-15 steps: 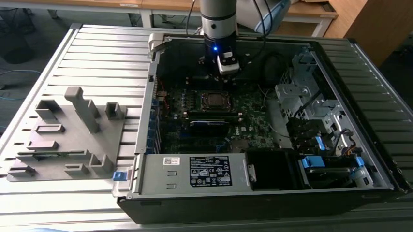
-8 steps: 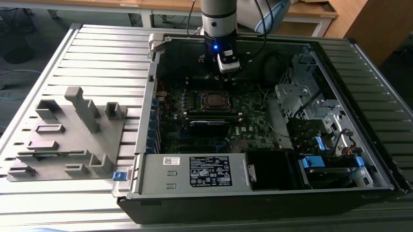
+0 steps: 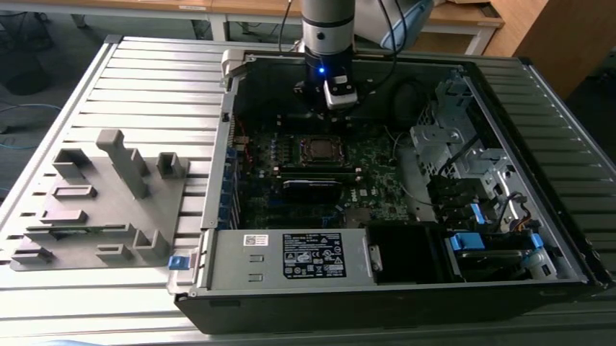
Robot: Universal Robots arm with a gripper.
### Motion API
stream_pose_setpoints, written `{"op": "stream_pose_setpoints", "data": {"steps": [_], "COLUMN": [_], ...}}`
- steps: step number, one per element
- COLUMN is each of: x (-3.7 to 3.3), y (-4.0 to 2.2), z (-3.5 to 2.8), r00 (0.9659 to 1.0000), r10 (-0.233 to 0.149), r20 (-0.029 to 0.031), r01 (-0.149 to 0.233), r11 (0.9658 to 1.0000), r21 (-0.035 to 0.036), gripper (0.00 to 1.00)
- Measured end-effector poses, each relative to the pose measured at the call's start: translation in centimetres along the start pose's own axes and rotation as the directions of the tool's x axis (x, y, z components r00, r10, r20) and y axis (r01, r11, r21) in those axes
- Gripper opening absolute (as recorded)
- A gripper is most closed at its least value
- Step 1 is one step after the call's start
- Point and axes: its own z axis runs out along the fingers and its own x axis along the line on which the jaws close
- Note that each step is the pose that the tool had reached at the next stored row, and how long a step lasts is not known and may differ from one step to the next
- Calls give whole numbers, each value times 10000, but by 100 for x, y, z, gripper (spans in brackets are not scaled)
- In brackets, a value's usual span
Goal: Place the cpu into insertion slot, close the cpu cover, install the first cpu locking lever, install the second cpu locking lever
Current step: 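Install the first cpu locking lever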
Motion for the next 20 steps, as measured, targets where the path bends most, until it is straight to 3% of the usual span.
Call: {"op": "stream_pose_setpoints", "data": {"steps": [6, 13, 20], "x": [-1, -1, -1], "y": [0, 0, 1], "z": [8, 9, 9], "r00": [9988, 9987, 9955], "r10": [-112, -150, -791], "r20": [-472, -495, -529], "r01": [120, 158, 795], "r11": [9998, 9997, 9968], "r21": [167, 162, 57], "gripper": [11, 11, 11]}}
